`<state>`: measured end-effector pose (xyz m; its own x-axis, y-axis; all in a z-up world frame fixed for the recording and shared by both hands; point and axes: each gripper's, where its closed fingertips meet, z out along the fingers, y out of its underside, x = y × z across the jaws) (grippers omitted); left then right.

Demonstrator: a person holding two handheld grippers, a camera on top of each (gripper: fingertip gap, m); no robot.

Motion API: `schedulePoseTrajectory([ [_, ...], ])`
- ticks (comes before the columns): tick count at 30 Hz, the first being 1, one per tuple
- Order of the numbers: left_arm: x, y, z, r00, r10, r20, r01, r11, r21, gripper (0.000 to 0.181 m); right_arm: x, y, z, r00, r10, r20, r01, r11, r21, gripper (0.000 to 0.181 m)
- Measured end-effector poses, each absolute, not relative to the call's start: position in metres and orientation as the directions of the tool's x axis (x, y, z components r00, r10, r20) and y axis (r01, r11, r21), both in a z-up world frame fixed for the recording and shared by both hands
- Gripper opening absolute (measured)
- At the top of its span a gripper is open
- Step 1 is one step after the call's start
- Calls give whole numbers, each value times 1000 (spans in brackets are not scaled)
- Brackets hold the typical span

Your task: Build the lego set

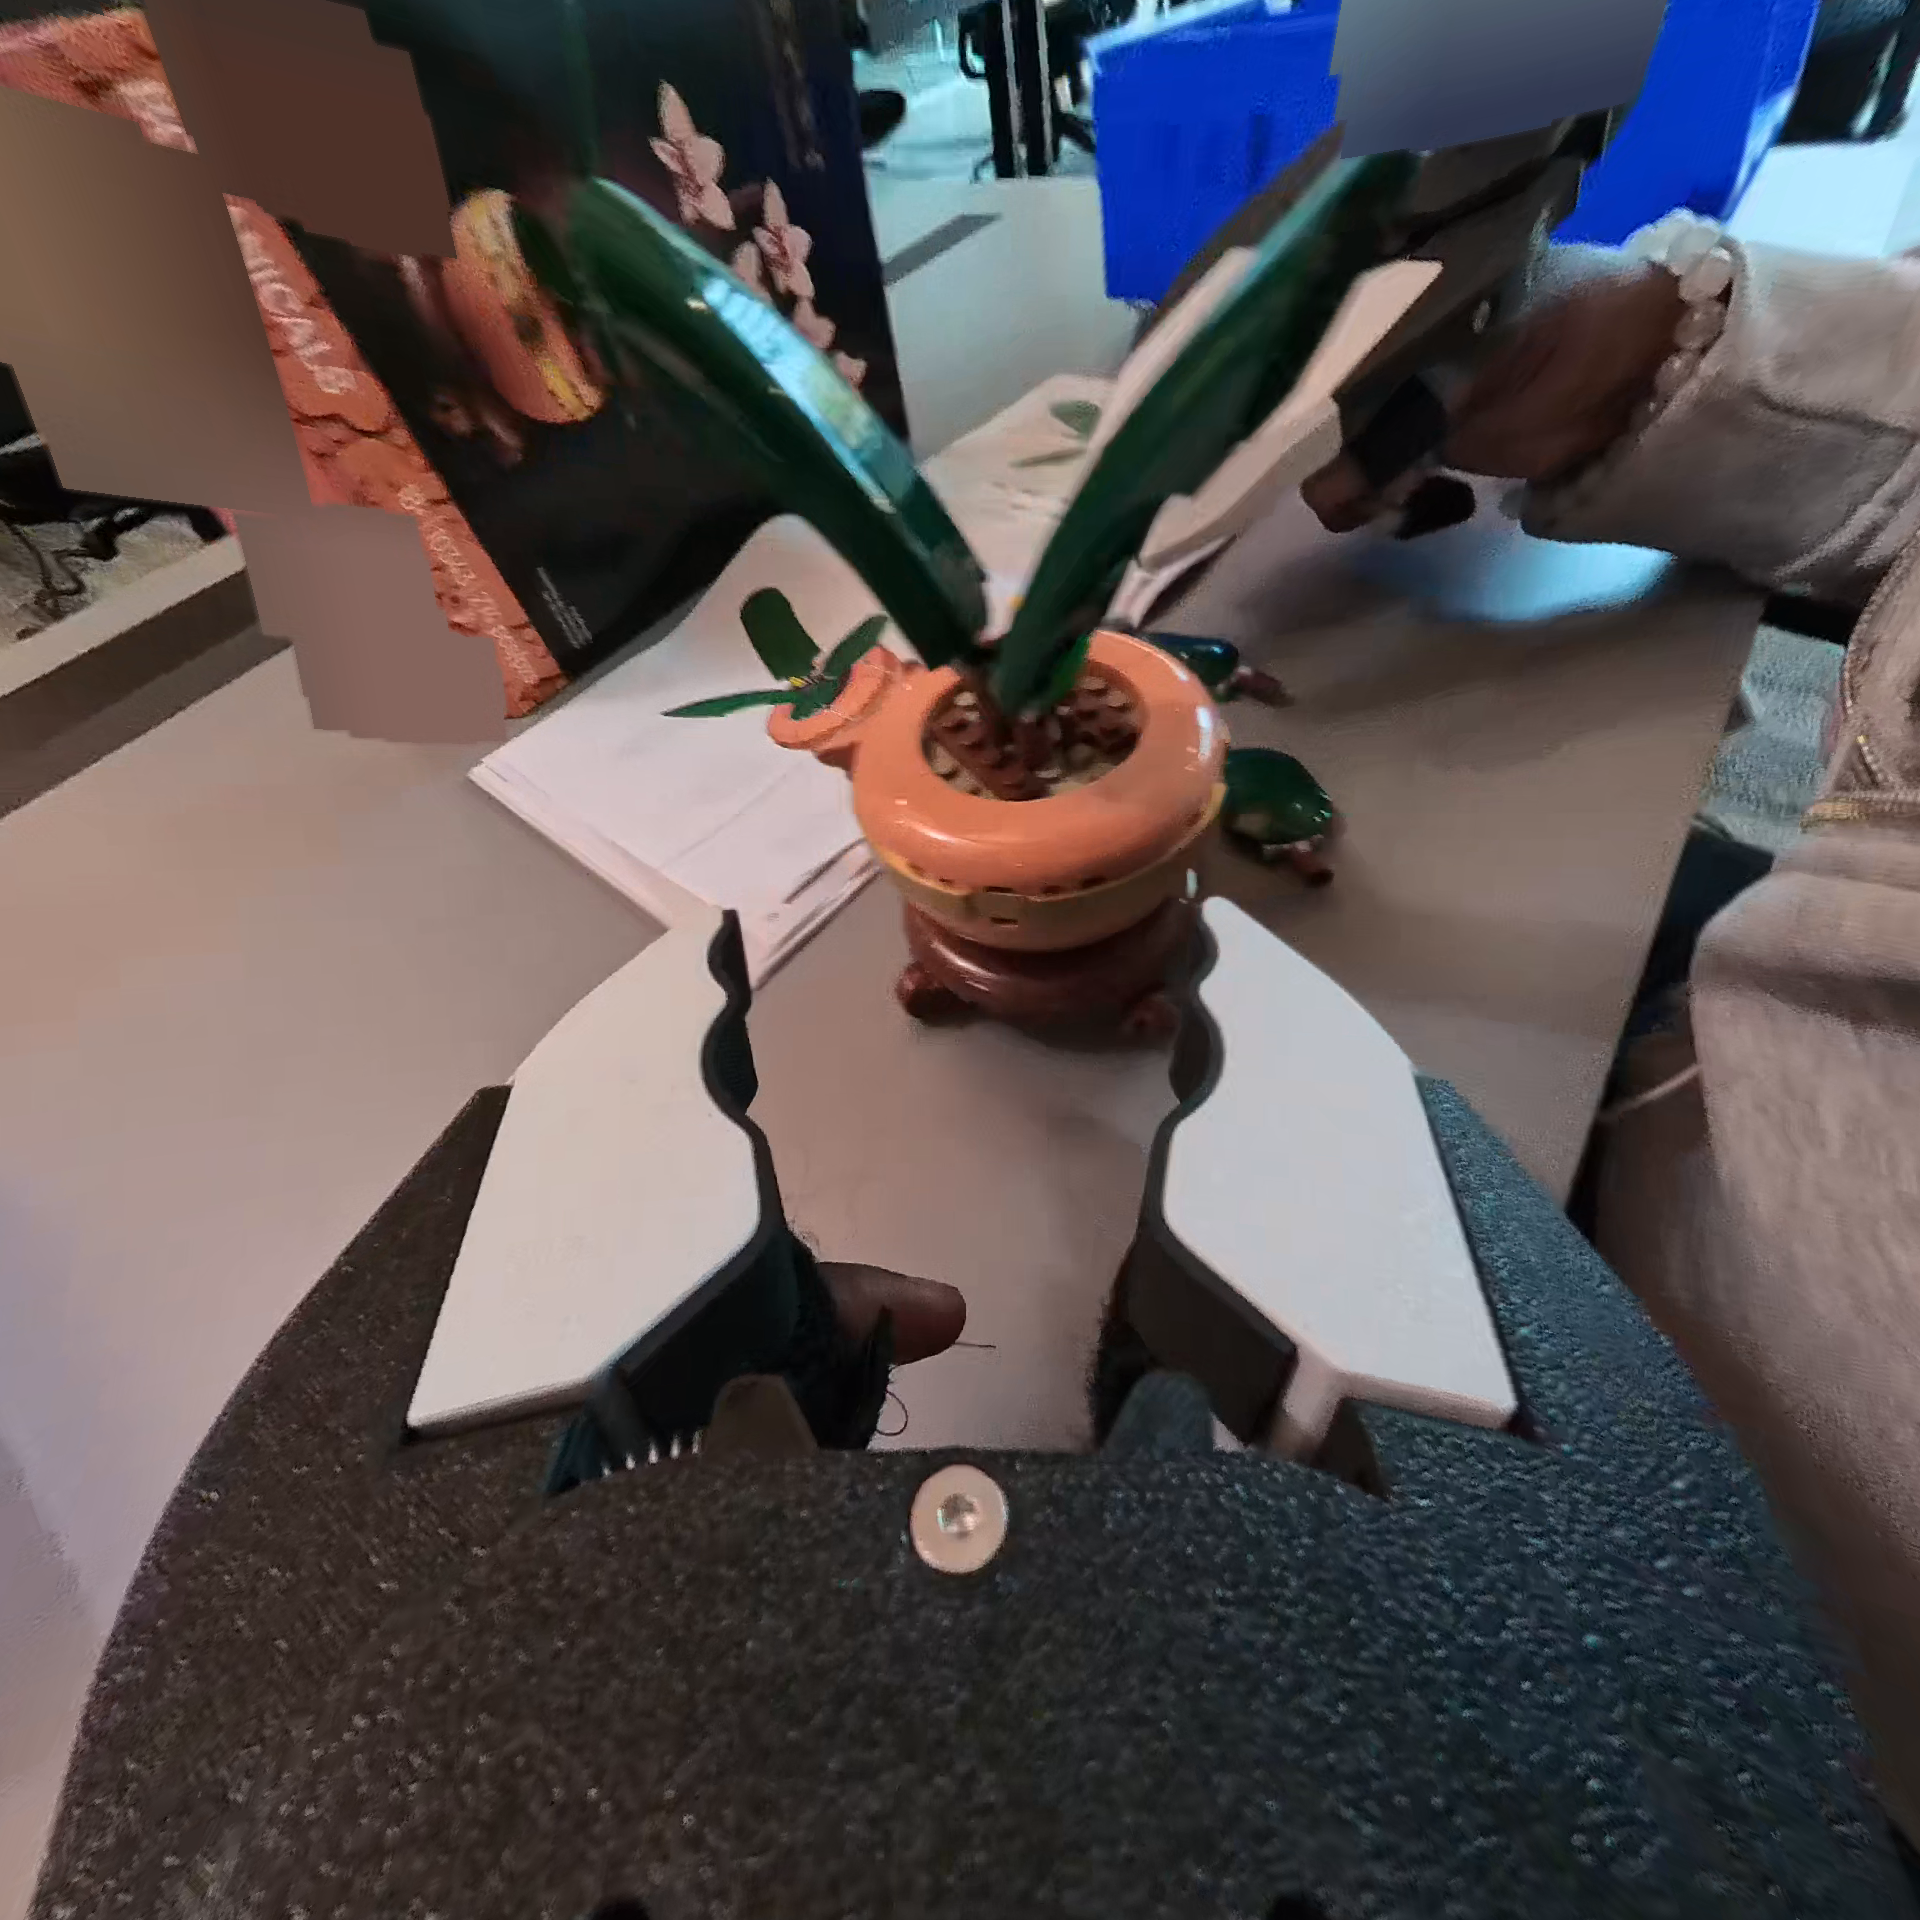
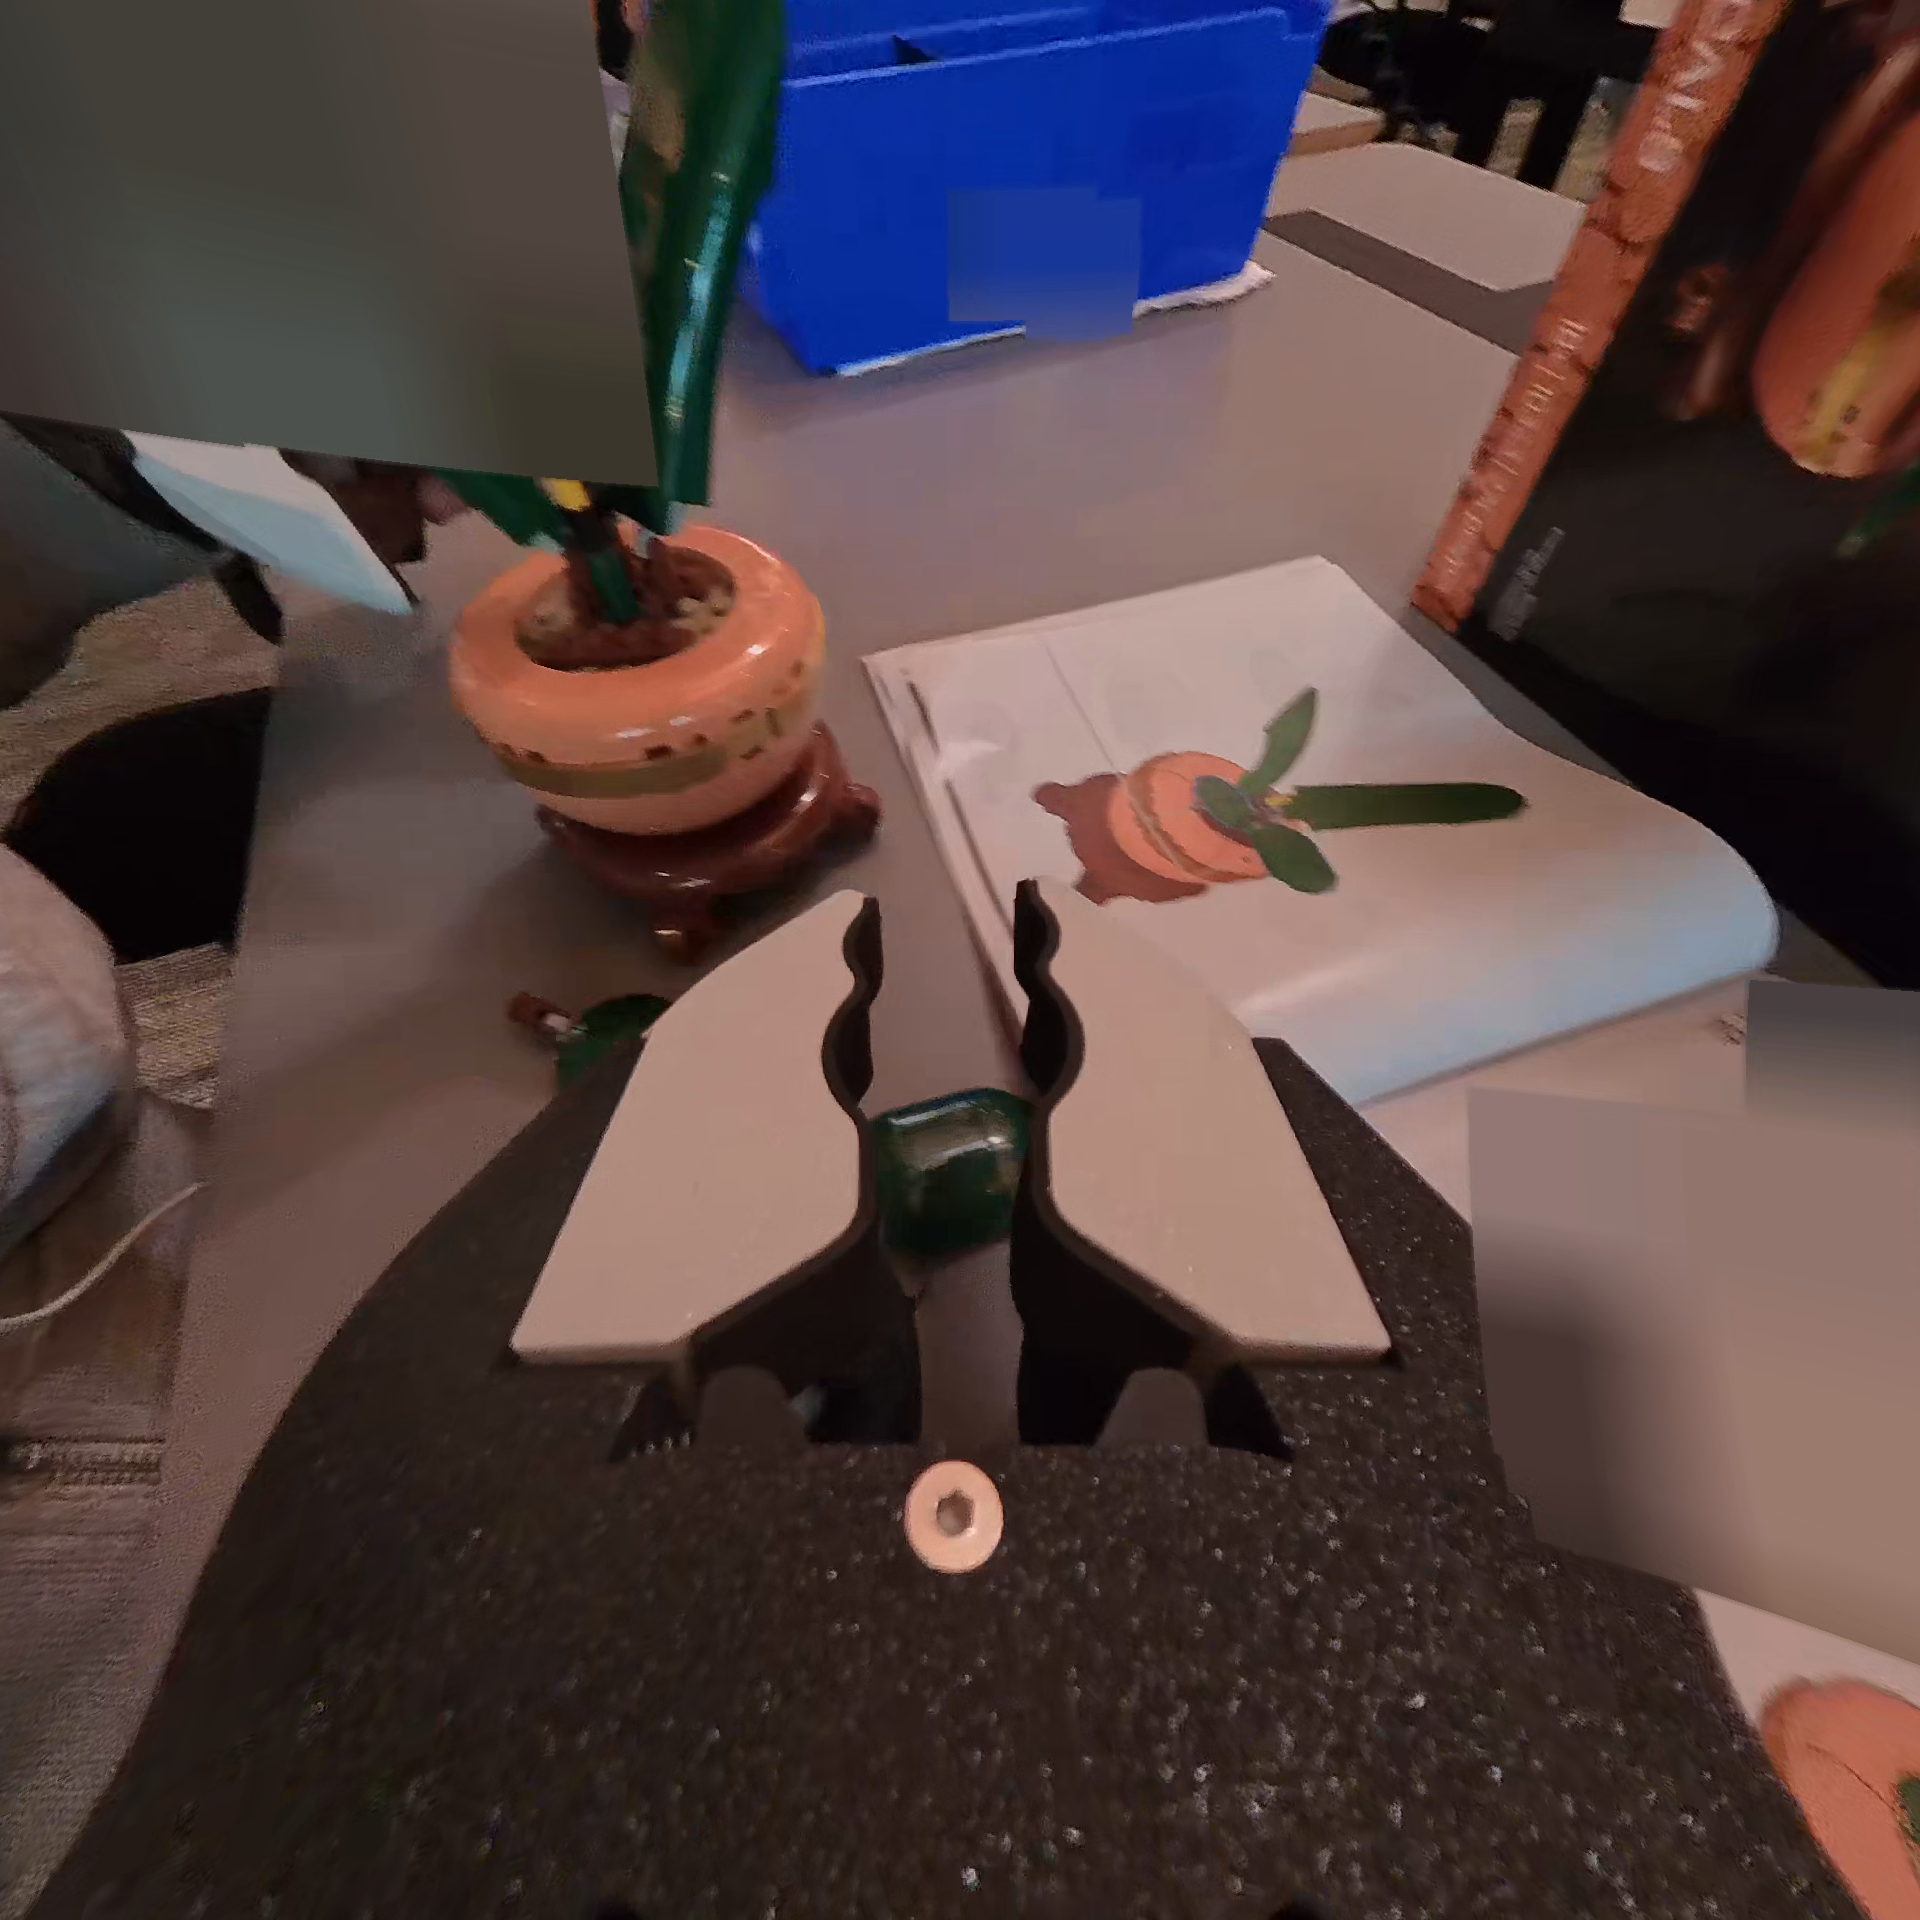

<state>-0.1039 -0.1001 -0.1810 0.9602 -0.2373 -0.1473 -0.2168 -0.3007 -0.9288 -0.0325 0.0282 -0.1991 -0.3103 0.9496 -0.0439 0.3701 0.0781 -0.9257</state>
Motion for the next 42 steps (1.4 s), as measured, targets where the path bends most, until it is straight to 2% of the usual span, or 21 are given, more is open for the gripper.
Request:
schedulePoseTrajectory([
  [5,-119,-98,-173,957,-245,-154,-216,-251,-944,55,-35,49,-197,-261,964,-46,364,54,-930,15],
  [7,-128,-95,-175,961,-211,-180,-233,-261,-937,39,-37,54,-197,-252,967,-48,360,48,-932,13],
  [9,-139,-92,-178,969,-159,-188,-226,-277,-934,10,-39,59,-200,-240,970,-40,358,50,-932,9],
  [11,-144,-89,-182,976,-138,-170,-204,-289,-935,1,-39,60,-204,-244,969,-33,368,61,-928,5],
  [13,-144,-85,-184,978,-139,-158,-192,-280,-941,0,-38,60,-209,-245,969,-13,383,85,-920,0],
  [18,-146,-76,-189,981,-129,-146,-176,-269,-947,2,-35,61,-208,-246,969,31,379,125,-917,2],
  [22,-145,-76,-192,968,-142,-205,-238,-275,-932,17,-24,55,-211,-294,956,-15,427,117,-897,23],
  [25,-141,-79,-194,960,-159,-228,-265,-272,-925,25,-12,52,-217,-314,949,-26,469,131,-874,31],
  [28,-137,-85,-195,962,-163,-220,-259,-275,-926,28,0,47,-219,-348,936,-47,487,138,-862,31],
  [34,-102,-111,-199,934,-330,-137,-246,-314,-917,43,28,46,-230,-448,894,12,521,272,-809,11],
  [38,-63,-125,-205,890,-448,-88,-257,-331,-908,48,34,49,-248,-456,887,73,563,351,-748,9],
  [42,-38,-125,-209,876,-466,-127,-301,-320,-898,49,30,40,-254,-485,866,120,553,411,-725,9],
])
